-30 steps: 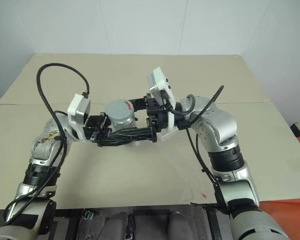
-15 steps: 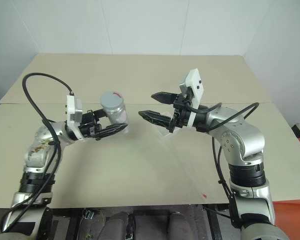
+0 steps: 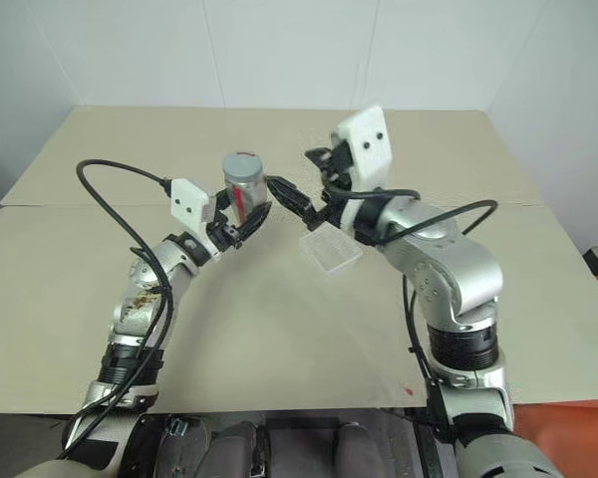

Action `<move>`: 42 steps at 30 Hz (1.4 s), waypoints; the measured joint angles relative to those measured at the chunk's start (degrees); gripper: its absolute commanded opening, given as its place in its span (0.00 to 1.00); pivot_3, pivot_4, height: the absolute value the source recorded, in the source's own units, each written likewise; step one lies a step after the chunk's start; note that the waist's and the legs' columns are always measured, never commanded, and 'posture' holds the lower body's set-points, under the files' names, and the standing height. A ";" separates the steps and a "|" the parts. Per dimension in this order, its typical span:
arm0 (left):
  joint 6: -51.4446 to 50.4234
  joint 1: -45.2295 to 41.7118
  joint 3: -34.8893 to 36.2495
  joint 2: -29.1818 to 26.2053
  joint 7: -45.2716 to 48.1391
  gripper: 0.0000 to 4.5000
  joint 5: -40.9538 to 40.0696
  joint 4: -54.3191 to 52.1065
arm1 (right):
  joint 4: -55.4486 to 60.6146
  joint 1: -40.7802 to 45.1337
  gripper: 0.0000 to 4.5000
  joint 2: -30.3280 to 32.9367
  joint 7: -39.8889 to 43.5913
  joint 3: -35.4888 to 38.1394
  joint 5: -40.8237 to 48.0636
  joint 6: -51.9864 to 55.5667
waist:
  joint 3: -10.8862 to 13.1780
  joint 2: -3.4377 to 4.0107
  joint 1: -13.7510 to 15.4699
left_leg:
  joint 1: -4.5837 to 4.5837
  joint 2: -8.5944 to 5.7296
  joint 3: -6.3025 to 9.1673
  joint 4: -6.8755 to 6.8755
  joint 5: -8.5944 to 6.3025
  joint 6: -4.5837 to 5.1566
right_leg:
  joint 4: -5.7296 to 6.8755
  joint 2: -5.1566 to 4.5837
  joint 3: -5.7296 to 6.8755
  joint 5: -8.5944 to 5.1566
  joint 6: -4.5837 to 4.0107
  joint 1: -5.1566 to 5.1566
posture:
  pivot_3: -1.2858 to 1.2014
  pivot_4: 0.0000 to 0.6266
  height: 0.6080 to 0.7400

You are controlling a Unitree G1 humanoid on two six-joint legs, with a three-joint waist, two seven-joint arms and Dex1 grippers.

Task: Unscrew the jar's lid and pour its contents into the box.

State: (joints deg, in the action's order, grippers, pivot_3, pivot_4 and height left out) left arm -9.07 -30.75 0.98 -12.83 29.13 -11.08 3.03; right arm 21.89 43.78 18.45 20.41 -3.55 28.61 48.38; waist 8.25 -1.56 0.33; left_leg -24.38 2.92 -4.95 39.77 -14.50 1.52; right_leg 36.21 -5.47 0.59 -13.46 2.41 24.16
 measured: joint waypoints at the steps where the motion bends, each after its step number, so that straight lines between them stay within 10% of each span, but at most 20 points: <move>1: 0.00 0.00 -0.34 0.11 -0.30 0.63 0.05 -0.21 | -0.02 0.09 1.00 -0.62 -0.36 -0.73 -0.48 -0.01 | 0.00 0.00 0.04 | -0.01 -0.01 0.00 0.00 0.00 0.00 | 0.00 -0.01 0.00 0.00 0.00 0.00 | 0.52 0.24 1.00; 37: -2.44 1.21 -3.23 0.30 -1.15 0.63 1.70 -4.58 | -6.56 3.37 1.00 -13.44 -9.18 -4.98 -12.80 -0.72 | 0.00 0.00 -1.00 | 0.00 0.01 0.02 -0.03 0.03 -0.05 | 0.02 0.01 0.04 0.00 0.00 0.02 | 0.52 0.24 1.00; 42: -2.44 1.38 -3.25 0.26 -0.69 0.63 1.69 -4.58 | -6.52 3.37 0.71 -13.52 -9.10 -4.99 -13.16 -0.84 | 0.00 0.00 -1.00 | 0.00 0.01 0.02 -0.03 0.03 -0.05 | 0.02 0.01 0.04 0.00 0.00 0.02 | 0.52 0.24 1.00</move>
State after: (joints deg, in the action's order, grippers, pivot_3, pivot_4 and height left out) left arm -11.50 -29.36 -2.27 -12.58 28.44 -9.39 -1.55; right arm 15.37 47.14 4.93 11.31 -8.54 15.46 47.53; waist 8.25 -1.56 -0.67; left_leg -24.38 2.92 -4.93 39.74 -14.47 1.47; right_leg 36.23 -5.46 0.63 -13.46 2.41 24.18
